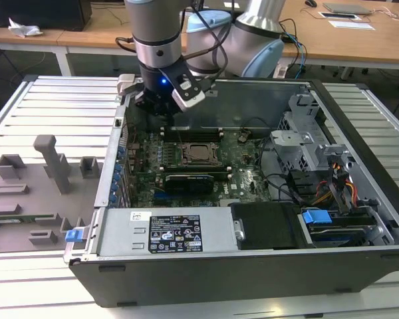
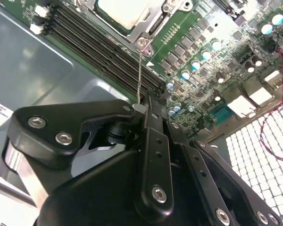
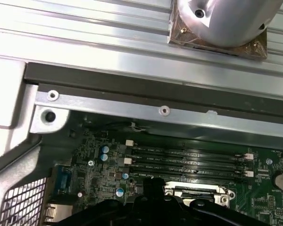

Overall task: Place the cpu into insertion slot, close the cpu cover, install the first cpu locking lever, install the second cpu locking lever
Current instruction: 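Install the first cpu locking lever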

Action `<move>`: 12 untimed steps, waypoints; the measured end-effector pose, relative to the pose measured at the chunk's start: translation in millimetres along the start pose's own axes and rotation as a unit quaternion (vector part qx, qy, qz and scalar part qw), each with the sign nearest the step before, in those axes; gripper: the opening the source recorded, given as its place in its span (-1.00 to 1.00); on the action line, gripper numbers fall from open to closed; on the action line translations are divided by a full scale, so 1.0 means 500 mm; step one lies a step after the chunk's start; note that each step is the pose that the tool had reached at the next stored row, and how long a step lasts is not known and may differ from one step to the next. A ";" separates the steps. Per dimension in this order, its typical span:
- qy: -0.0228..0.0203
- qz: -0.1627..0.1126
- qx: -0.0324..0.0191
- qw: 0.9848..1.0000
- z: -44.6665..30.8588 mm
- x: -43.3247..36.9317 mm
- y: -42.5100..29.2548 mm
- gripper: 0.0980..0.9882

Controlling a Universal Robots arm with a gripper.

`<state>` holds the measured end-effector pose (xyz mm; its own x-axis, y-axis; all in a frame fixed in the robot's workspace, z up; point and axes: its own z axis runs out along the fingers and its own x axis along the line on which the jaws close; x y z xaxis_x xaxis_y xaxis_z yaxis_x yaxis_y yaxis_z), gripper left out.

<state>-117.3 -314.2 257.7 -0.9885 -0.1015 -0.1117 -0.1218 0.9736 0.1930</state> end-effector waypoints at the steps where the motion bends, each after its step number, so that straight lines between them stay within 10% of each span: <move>1: 0.000 0.000 0.000 1.000 0.001 -0.003 0.000 -0.98; 12: 0.000 0.000 -0.001 1.000 0.012 -0.066 -0.020 -0.98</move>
<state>-83.1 -319.5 253.4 -0.9886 -0.1009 -0.1119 -0.1214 0.9733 0.1946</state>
